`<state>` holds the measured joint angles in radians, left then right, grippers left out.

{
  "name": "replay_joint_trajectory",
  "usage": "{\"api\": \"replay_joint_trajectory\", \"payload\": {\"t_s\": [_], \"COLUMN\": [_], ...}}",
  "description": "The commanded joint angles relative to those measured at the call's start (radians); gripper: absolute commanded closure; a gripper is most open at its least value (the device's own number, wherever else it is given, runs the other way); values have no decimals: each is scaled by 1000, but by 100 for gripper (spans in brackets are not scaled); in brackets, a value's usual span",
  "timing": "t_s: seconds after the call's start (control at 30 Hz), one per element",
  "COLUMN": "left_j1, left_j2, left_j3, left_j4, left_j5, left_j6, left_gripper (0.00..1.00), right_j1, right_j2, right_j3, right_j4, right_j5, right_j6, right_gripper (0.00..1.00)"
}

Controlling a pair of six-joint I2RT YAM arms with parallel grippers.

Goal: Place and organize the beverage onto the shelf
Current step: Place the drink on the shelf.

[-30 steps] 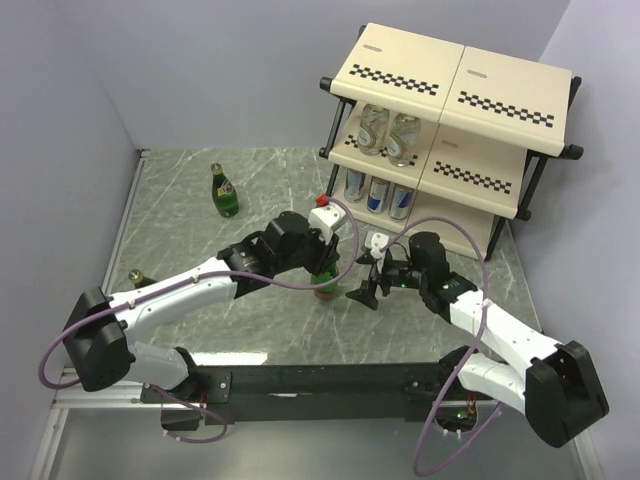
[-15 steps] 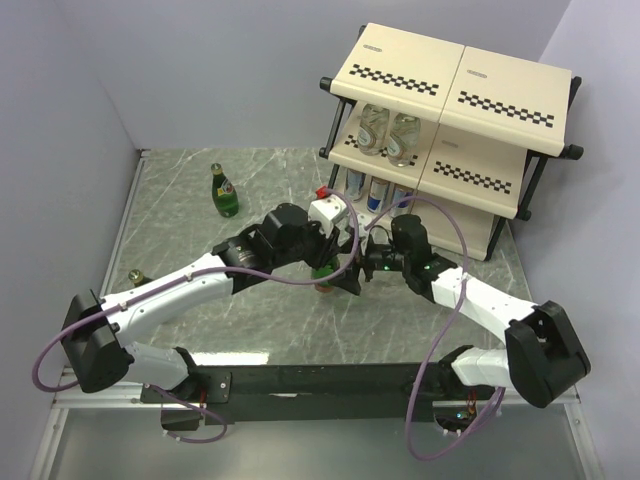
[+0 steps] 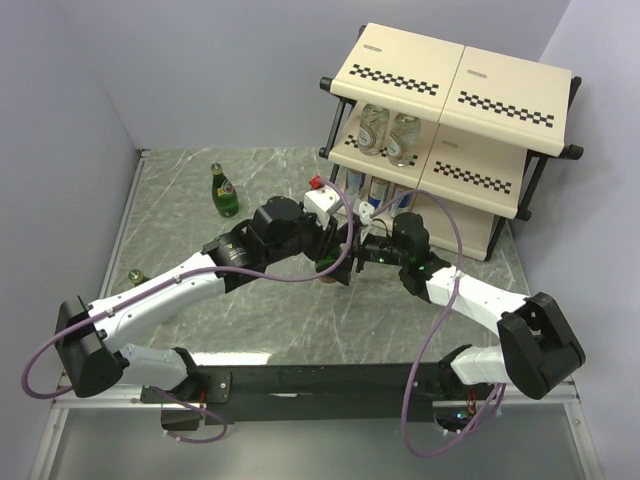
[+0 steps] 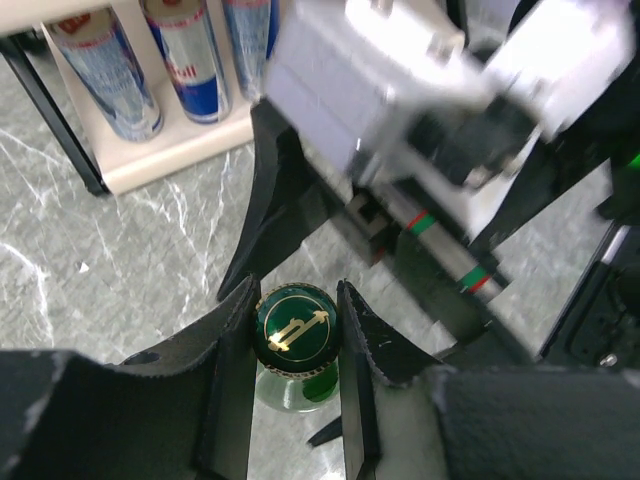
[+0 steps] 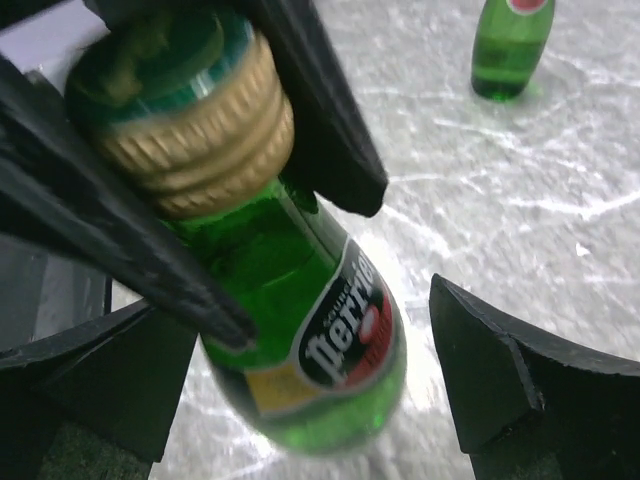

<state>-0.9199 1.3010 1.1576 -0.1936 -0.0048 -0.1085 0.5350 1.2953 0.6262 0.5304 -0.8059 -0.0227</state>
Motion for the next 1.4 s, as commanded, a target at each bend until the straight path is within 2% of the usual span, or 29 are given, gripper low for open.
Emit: {"api": "replay_joint_trajectory", "payload": {"t_s": [0.0,0.17,0.3,0.5,0.9,1.03,1.37], "left_j1": [-4,-4,-2,-2,-2,-2,-4], "left_j2": [-75,-88,-97,-124,-132,-134,-140], "left_j3": [106,126,136,128,120,120,113], "left_j4": [186,214,217,230,240,243,255], "left_j5": [8,8,8,-44,-50,-54,-54], "left_j6": [-33,-49,-60,-77,-86,-88,-94], "left_gripper": [100,100,100,100,100,100,100], "right_j1": [23,62,65,65,69,71,76], "right_j2": [21,35,12,-24,-30,-8,15], "right_j3": [-23,-40,-91,-138,-117,-89,-68], "right_j4": [170,236,359,459,471,459,474], "right_j5": [23,79,111,151,140,129,169], "right_j6": [63,69,96,115,118,129,122], "right_gripper": [0,0,0,2,10,16,15]}}
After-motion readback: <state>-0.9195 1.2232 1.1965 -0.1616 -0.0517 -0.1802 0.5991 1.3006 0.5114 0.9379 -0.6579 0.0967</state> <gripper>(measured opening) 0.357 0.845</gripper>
